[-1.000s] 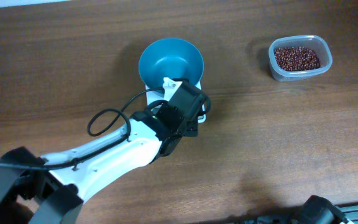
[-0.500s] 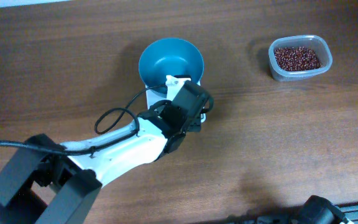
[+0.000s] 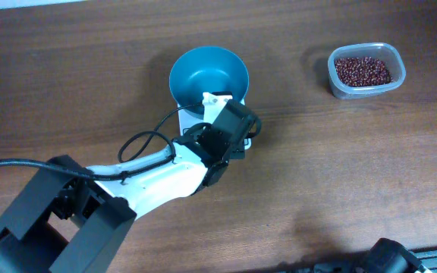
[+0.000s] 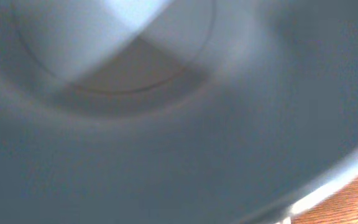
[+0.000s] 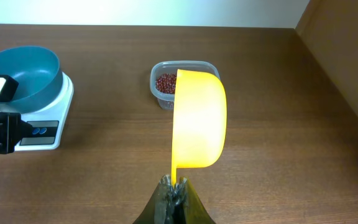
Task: Scoop item into bowl and weigh 50g on scale
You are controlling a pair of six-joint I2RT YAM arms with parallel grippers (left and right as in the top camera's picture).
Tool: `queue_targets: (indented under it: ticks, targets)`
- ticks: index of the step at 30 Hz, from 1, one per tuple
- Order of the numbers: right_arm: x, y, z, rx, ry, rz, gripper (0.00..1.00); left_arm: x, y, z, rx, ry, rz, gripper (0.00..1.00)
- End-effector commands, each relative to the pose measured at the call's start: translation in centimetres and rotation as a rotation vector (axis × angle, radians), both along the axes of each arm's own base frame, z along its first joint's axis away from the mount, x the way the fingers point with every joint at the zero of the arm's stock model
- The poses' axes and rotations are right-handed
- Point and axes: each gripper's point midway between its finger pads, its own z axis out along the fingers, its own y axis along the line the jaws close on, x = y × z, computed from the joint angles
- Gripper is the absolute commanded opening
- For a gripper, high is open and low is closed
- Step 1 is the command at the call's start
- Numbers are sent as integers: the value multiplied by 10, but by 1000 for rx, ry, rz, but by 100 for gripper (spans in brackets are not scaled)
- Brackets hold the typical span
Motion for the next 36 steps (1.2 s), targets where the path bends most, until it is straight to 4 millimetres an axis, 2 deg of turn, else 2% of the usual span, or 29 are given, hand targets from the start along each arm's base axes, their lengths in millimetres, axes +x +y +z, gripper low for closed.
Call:
queue_targets:
  ticks: [1, 9, 16, 20, 23, 28, 30, 32, 34, 36]
  targets:
    - [-1, -4, 3, -9, -13, -18, 4, 0, 3, -7, 20, 4, 13, 0]
    - [-1, -4, 3, -9, -13, -17, 4, -4, 7, -10, 38, 21, 13, 0]
    - [-1, -3, 2, -5, -10, -12, 4, -8, 10, -27, 69, 53, 11, 0]
    - [-1, -3, 2, -5, -10, -12, 4, -8, 11, -23, 67, 52, 9, 0]
    - [-1, -3, 2, -5, -10, -12, 4, -10, 13, 9, 52, 20, -10, 0]
    - [-1, -3, 2, -5, -10, -11, 4, -29, 22, 100, -75, -55, -36, 0]
    - [-1, -3, 2, -5, -10, -11, 4, -42, 36, 139, -120, -98, -37, 0]
    - [-1, -3, 2, -5, -10, -11, 4, -51, 52, 169, -147, -151, -21, 0]
    - [-1, -3, 2, -5, -10, -12, 4, -61, 80, 202, -156, -235, 31, 0]
    - [-1, -3, 2, 7, -12, -17, 4, -71, 108, 222, -142, -297, 86, 0]
